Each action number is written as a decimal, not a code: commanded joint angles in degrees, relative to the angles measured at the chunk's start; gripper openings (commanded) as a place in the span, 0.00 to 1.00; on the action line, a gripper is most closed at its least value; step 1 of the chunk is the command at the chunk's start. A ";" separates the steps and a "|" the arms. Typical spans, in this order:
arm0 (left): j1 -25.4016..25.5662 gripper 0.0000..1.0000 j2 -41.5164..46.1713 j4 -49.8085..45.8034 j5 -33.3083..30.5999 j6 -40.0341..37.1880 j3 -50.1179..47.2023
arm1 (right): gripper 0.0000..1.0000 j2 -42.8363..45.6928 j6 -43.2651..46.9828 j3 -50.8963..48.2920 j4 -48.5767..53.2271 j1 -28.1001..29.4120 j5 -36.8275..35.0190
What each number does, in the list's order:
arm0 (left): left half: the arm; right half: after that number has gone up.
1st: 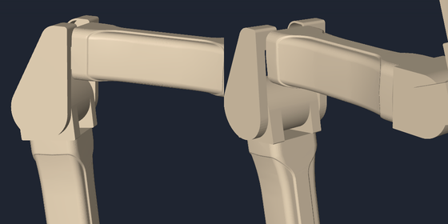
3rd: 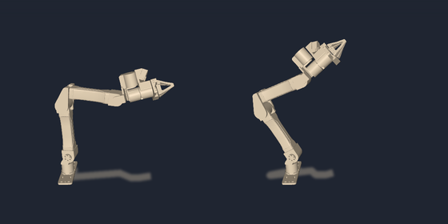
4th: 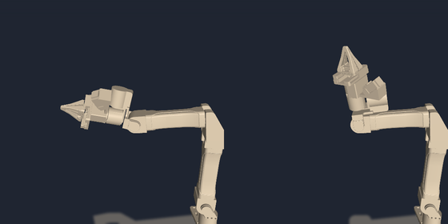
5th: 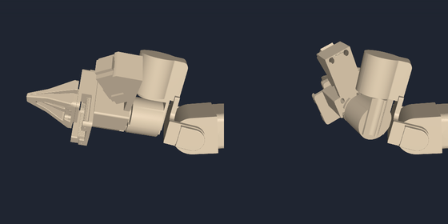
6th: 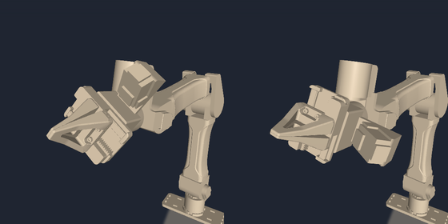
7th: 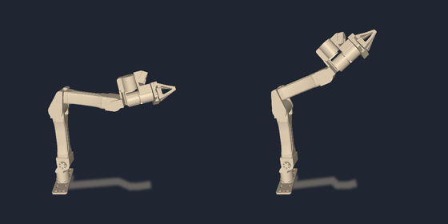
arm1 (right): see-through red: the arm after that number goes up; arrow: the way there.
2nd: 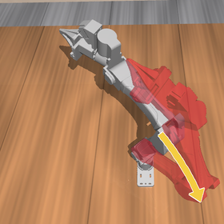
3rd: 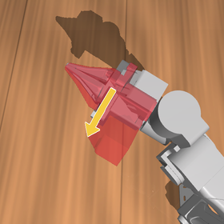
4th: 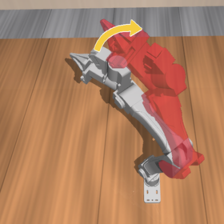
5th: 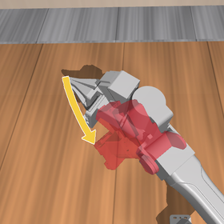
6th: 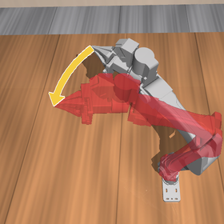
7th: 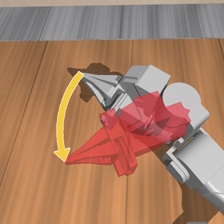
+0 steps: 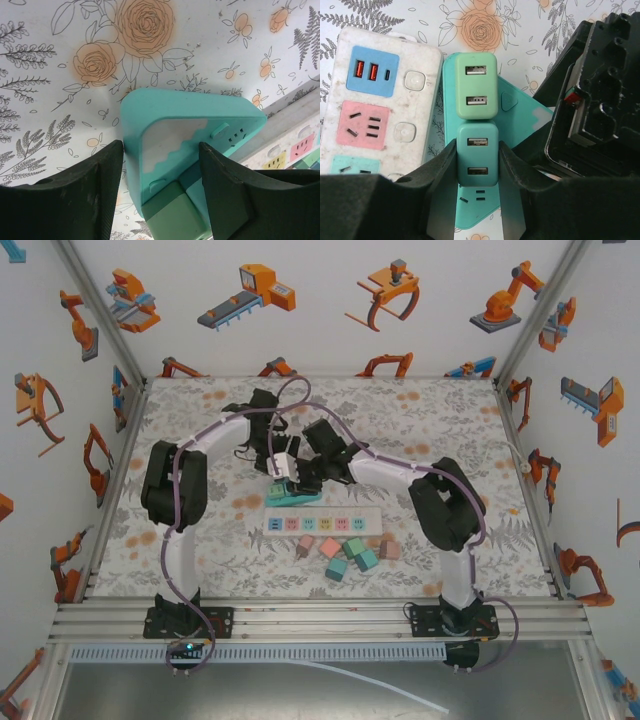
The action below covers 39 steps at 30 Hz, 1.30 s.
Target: Pull the plug off the socket
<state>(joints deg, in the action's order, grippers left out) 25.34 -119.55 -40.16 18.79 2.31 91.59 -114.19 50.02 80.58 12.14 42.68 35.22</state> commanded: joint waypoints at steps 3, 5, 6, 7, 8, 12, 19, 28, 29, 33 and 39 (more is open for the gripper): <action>0.81 0.58 -3.47 -4.40 -11.35 -7.10 -2.46 | 0.17 6.38 -1.51 -1.85 -1.29 -1.81 -0.82; 1.27 0.57 -3.42 -4.35 -12.30 -8.00 -2.73 | 0.17 7.53 -2.88 -3.68 -3.59 -2.23 -0.11; 1.48 0.57 -3.47 -4.31 -12.69 -8.34 -2.89 | 0.17 7.91 -3.43 -4.34 -4.48 -2.45 0.24; 1.68 0.58 -3.41 -4.25 -13.10 -8.71 -2.99 | 0.17 8.49 -3.94 -5.12 -5.58 -2.59 0.54; 1.81 0.58 -3.42 -4.14 -13.45 -8.85 -3.07 | 0.17 8.79 -3.68 -5.63 -5.96 -2.60 0.27; 2.15 0.58 -3.54 -3.91 -14.03 -9.25 -3.41 | 0.16 10.04 -0.54 -7.26 -6.69 -2.36 -1.99; 2.17 0.57 -3.77 -3.52 -15.62 -10.22 -3.83 | 0.15 11.79 -0.14 -9.23 -9.20 -2.44 -3.06; 2.17 0.57 -4.33 -3.48 -17.28 -10.83 -3.85 | 0.13 14.16 -2.41 -12.30 -13.32 -2.48 -2.01; 2.17 0.57 -4.36 -3.52 -17.37 -10.83 -3.83 | 0.13 14.17 -0.87 -12.14 -12.14 -2.05 -3.34; 2.16 0.57 -4.75 -3.52 -18.25 -10.66 -3.81 | 0.13 15.59 -0.09 -12.34 -11.86 -1.19 -4.75; 2.17 0.57 -5.34 -3.60 -19.04 -10.41 -3.60 | 0.13 17.75 8.04 -12.26 -6.64 1.65 -8.75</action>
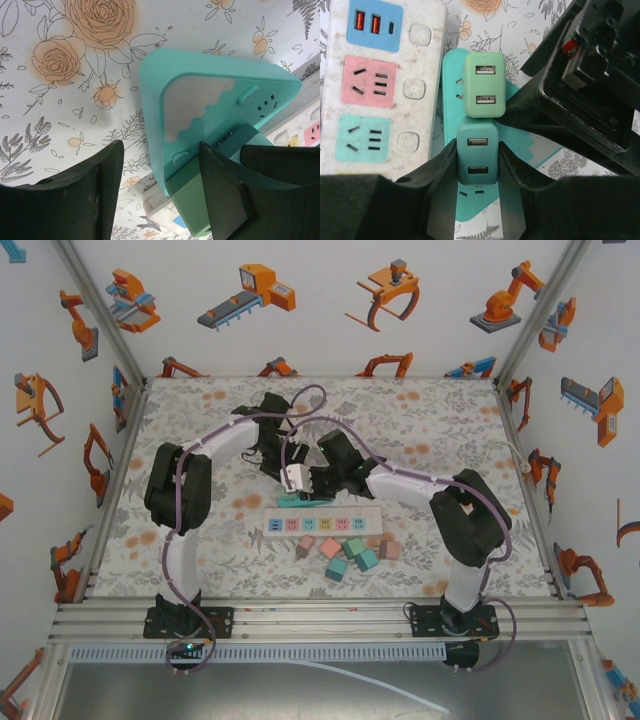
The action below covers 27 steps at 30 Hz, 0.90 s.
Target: Pull the plug off the socket
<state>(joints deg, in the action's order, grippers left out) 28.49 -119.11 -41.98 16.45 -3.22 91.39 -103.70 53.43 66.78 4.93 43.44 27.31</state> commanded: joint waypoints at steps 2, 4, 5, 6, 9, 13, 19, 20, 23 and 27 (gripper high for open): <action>-1.05 0.57 -5.79 -1.78 -16.79 -4.77 -3.37 | 0.13 8.00 3.44 0.74 -0.47 0.86 0.71; -0.98 0.57 -5.80 -1.79 -16.89 -4.78 -3.41 | 0.13 8.26 0.87 0.99 -0.45 0.39 3.76; -0.98 0.57 -5.87 -1.75 -16.97 -4.70 -3.35 | 0.13 8.26 -0.46 1.09 -0.55 -0.03 5.46; -0.98 0.57 -5.89 -1.79 -16.93 -4.71 -3.42 | 0.13 8.32 -1.44 0.92 -1.13 -0.28 6.56; -1.02 0.57 -5.64 -1.77 -16.89 -4.69 -3.50 | 0.13 8.74 -2.50 -0.45 -3.43 -0.31 6.07; -0.89 0.57 -4.51 -1.59 -15.44 -3.92 -3.31 | 0.13 11.09 -5.36 -1.79 -5.95 -0.29 5.58; -0.89 0.60 2.13 2.39 -8.08 0.11 -4.54 | 0.13 19.41 -25.28 -7.11 -17.42 -0.20 0.94; -0.81 0.62 3.47 3.55 -7.08 0.68 -5.01 | 0.12 20.86 -29.45 -8.17 -19.03 -0.26 -0.15; -0.80 0.65 8.77 8.28 -4.24 2.64 -7.70 | 0.11 26.37 -43.32 -12.35 -24.20 -0.20 -3.49; -0.87 0.69 15.72 14.49 -0.69 3.71 -11.58 | 0.03 32.32 -63.02 -16.90 -26.60 -0.07 -8.98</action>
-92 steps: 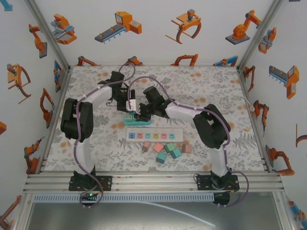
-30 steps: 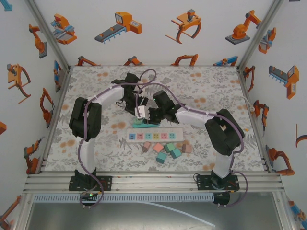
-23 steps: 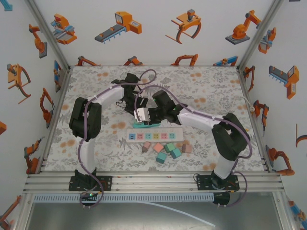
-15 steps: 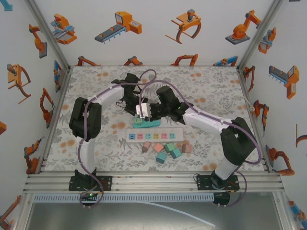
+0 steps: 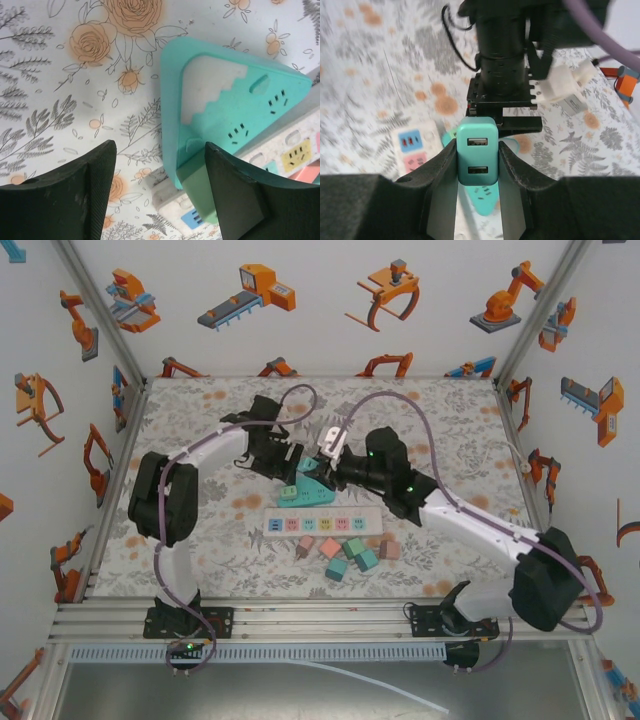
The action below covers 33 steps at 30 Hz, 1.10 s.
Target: Pull the plug off the socket
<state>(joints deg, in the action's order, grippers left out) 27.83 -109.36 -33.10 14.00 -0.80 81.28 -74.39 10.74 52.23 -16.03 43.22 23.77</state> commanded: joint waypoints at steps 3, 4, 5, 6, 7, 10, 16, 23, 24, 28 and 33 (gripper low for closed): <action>-0.40 0.71 9.77 6.87 5.16 1.17 -2.72 | 0.04 5.78 -35.33 -2.68 -0.64 0.52 -9.96; -0.61 0.71 11.07 7.54 6.85 1.18 -3.25 | 0.05 6.56 -38.32 -2.66 1.53 0.70 -10.41; -0.82 0.71 12.41 9.10 9.37 1.12 -4.29 | 0.05 7.34 -41.25 -2.51 4.49 0.87 -11.17; -1.06 0.71 14.20 11.44 12.10 1.04 -5.60 | 0.05 8.33 -43.70 -2.48 7.37 0.97 -11.90; -1.34 0.71 15.93 13.75 14.78 0.78 -6.95 | 0.05 9.06 -45.47 -2.63 9.54 1.01 -12.24; -2.94 0.71 21.27 22.09 27.39 -2.17 -12.38 | 0.05 11.19 -49.65 -4.15 14.94 1.35 -12.51; -6.64 0.75 29.99 25.46 43.46 -16.08 -18.39 | 0.05 12.90 -54.21 -8.31 20.89 2.75 -12.70; -8.01 0.86 33.47 7.01 51.07 -41.08 -17.60 | 0.06 12.14 -55.48 -13.33 22.35 8.49 -11.65; -8.08 0.87 34.03 4.67 51.45 -44.81 -17.85 | 0.06 11.76 -55.39 -13.70 22.90 9.35 -11.64; -8.24 0.89 35.97 1.31 51.24 -55.19 -20.71 | 0.08 9.71 -54.28 -14.37 22.42 12.99 -13.22; -8.58 0.91 34.49 -6.10 51.24 -63.76 -19.40 | 0.11 4.67 -51.26 -14.48 19.31 16.66 -14.69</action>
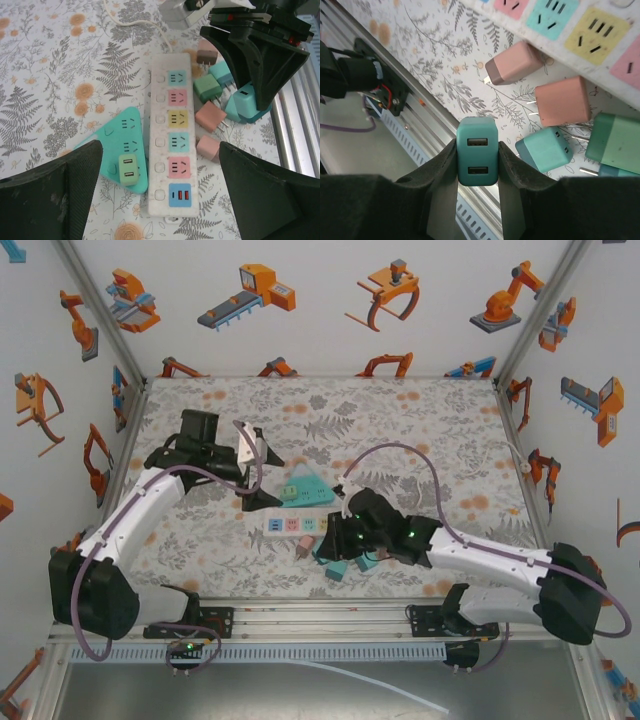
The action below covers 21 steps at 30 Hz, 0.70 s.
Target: Pull the plug off the socket
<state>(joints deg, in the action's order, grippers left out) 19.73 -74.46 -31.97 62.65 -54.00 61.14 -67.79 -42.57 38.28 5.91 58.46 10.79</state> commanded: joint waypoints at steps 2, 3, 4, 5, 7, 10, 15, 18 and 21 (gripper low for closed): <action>-0.57 0.92 -1.60 -10.85 2.28 -13.31 1.86 | 0.12 -4.15 3.78 -0.47 -4.76 2.85 -2.00; -0.57 0.92 -2.17 -11.47 1.59 -13.29 2.16 | 0.12 -5.11 4.54 -0.57 -5.90 3.42 -2.06; -0.59 0.93 -2.67 -11.77 0.47 -13.07 2.37 | 0.13 -6.24 5.09 -0.66 -6.96 4.06 -2.40; -0.57 0.93 -3.21 -11.98 -0.72 -13.15 2.45 | 0.13 -7.36 5.56 -0.81 -8.23 4.67 -2.90; -0.57 0.93 -3.72 -12.07 -2.44 -13.47 2.31 | 0.14 -9.73 5.74 -0.92 -10.35 5.27 -3.05; -0.62 0.95 -4.02 -12.06 -3.21 -13.82 2.31 | 0.17 -13.42 5.94 0.06 -11.46 5.57 -1.84; -0.61 0.97 -4.25 -11.45 -4.33 -13.68 2.29 | 0.21 -16.76 5.65 0.71 -12.15 5.53 -1.11; -0.57 0.97 -4.48 -11.37 -4.65 -13.48 2.22 | 0.24 -16.55 5.24 0.31 -11.52 5.53 -2.76; -0.60 0.97 -4.73 -11.24 -4.65 -13.50 2.22 | 0.30 -16.24 4.88 0.36 -10.21 5.53 -4.48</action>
<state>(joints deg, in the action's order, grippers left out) 19.44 -78.59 -41.80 57.60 -65.49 61.93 -84.23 -37.67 38.24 -4.38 63.75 9.04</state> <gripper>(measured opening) 0.963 0.341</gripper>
